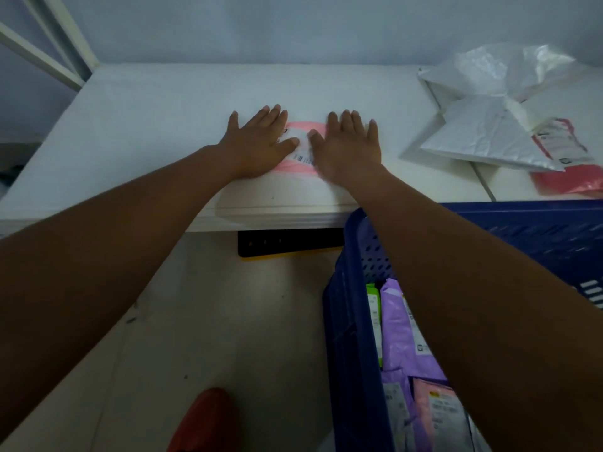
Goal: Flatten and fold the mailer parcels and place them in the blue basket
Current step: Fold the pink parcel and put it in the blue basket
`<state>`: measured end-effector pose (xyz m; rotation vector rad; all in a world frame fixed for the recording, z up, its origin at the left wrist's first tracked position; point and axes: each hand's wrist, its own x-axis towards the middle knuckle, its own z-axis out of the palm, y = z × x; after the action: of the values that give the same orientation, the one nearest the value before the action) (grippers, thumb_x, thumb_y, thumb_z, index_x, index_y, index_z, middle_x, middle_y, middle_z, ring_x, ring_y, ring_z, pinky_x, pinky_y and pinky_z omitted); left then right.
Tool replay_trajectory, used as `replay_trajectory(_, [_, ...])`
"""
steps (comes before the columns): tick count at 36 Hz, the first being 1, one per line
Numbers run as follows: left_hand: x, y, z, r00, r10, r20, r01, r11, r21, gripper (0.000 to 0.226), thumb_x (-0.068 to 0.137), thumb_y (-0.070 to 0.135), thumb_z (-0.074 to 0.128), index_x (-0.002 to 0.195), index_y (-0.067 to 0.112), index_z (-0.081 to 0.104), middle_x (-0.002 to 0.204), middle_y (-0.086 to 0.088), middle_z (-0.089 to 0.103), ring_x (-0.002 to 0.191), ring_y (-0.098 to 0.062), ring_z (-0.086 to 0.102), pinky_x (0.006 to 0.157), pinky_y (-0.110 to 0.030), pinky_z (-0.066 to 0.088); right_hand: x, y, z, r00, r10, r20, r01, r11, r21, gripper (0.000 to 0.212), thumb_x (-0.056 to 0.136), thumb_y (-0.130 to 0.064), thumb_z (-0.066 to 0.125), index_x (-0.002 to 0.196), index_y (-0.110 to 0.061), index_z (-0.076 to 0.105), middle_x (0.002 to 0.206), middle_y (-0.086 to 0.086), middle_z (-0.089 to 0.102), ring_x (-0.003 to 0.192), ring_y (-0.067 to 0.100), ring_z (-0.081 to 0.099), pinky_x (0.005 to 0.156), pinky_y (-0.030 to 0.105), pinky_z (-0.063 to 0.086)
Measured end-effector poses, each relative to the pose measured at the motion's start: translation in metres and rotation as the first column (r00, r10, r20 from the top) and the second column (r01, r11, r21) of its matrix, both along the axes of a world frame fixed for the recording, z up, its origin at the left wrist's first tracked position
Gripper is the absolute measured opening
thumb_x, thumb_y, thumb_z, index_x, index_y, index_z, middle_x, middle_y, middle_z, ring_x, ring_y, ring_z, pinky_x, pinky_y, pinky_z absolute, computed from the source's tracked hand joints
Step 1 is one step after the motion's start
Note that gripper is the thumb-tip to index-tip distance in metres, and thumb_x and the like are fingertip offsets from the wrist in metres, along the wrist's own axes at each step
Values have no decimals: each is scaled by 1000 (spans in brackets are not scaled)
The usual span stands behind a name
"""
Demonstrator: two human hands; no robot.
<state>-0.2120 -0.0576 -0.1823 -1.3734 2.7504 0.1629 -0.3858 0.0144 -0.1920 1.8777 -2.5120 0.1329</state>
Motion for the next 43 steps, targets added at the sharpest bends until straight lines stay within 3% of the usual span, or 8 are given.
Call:
replay_trajectory(8, [7,3,8,988,-135,76,139,989,-46,45,108,36,22,150,24,35,167,-3,0,153,-23,-4,118,-63,0,1,3,-1,992,-50,113,74,974,-216,57,98,-46,22,138,-10,43,137,12,50,130,29,44,112,48,30])
replay_trajectory(11, [8,-1,4,990,-40,-135,42,999,7,42,108,32,31,146,22,43,165,0,15,153,-20,6,120,-57,0,0,7,3,978,-52,200,114,942,-316,44,99,-40,30,120,-8,52,116,10,59,112,29,54,102,43,38])
replay_trajectory(17, [10,-1,1,831,150,-536,-93,987,132,42,88,41,62,127,24,61,141,5,54,132,-17,45,118,-46,24,-4,9,10,930,-87,358,224,905,-362,40,102,-34,36,127,-7,51,119,10,59,110,26,52,94,37,39])
replay_trajectory(21, [13,-1,3,696,218,-684,-137,976,171,31,81,30,73,108,17,64,108,4,64,99,-13,58,85,-27,45,-5,10,11,891,-76,448,274,877,-396,41,101,-32,38,132,-7,49,121,10,58,113,26,51,91,34,38])
replay_trajectory(25, [19,0,9,551,281,-786,-122,959,257,16,83,16,73,95,14,63,97,-1,67,87,-12,62,74,-24,50,-5,9,13,836,-78,543,318,875,-364,48,100,-38,40,137,-8,47,123,11,61,114,27,53,94,36,42])
replay_trajectory(32, [23,1,17,370,414,-832,-98,907,408,12,87,15,71,81,19,61,80,2,65,67,-4,61,60,-16,48,-15,8,19,648,-64,759,402,875,-269,47,98,-41,45,137,-16,47,74,-12,58,90,16,56,89,31,40])
replay_trajectory(39, [23,-1,18,327,488,-809,-154,872,464,14,96,31,58,87,21,56,96,1,68,86,-12,66,73,-24,51,-12,17,25,559,-12,829,351,909,-224,50,92,-51,57,135,-26,47,102,-10,72,87,2,50,96,27,34])
replay_trajectory(43, [21,3,20,409,480,-776,-56,862,504,21,100,35,52,83,23,58,90,5,65,82,-9,59,74,-22,46,-14,20,29,403,31,914,404,890,-209,63,83,-44,72,139,-29,47,120,-9,62,112,12,54,103,28,39])
